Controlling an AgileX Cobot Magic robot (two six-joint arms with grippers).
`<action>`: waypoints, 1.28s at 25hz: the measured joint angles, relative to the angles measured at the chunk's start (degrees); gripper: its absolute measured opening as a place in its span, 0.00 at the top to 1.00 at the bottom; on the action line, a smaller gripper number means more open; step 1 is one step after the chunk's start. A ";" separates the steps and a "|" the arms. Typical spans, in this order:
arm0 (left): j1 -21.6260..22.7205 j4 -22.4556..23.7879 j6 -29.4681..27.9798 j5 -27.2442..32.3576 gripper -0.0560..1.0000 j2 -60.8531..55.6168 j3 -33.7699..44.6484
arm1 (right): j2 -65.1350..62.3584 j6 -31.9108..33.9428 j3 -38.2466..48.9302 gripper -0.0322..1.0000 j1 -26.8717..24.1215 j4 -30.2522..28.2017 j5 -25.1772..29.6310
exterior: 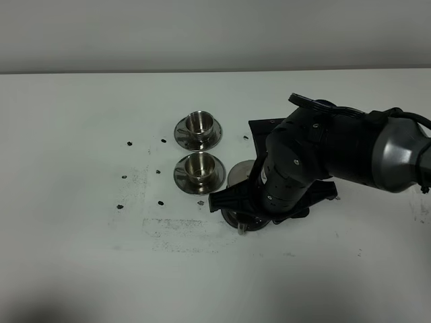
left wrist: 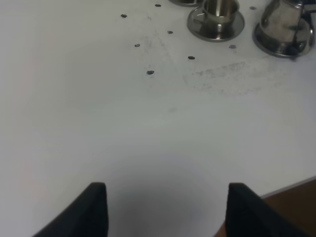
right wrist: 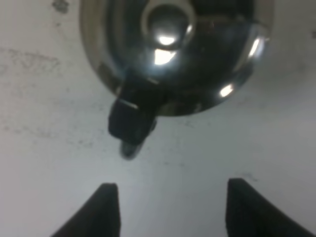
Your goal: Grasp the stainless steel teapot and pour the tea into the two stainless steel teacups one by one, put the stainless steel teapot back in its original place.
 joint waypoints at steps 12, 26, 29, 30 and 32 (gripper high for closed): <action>0.00 0.18 0.00 0.00 0.45 0.00 0.00 | 0.00 -1.80 0.00 0.55 9.01 3.84 -3.51; 0.00 0.36 0.00 0.00 0.45 0.00 0.00 | 3.49 -3.62 0.04 0.55 9.21 2.71 -15.77; 0.00 0.47 0.00 0.00 0.45 0.00 0.00 | 4.43 -3.67 0.04 0.55 9.21 2.40 -17.66; 0.00 0.55 0.00 0.00 0.45 0.00 0.00 | 4.85 -3.67 0.04 0.55 9.14 2.40 -17.97; 0.00 0.62 0.00 0.00 0.45 0.00 0.00 | 6.17 -3.69 0.04 0.55 9.14 2.34 -18.15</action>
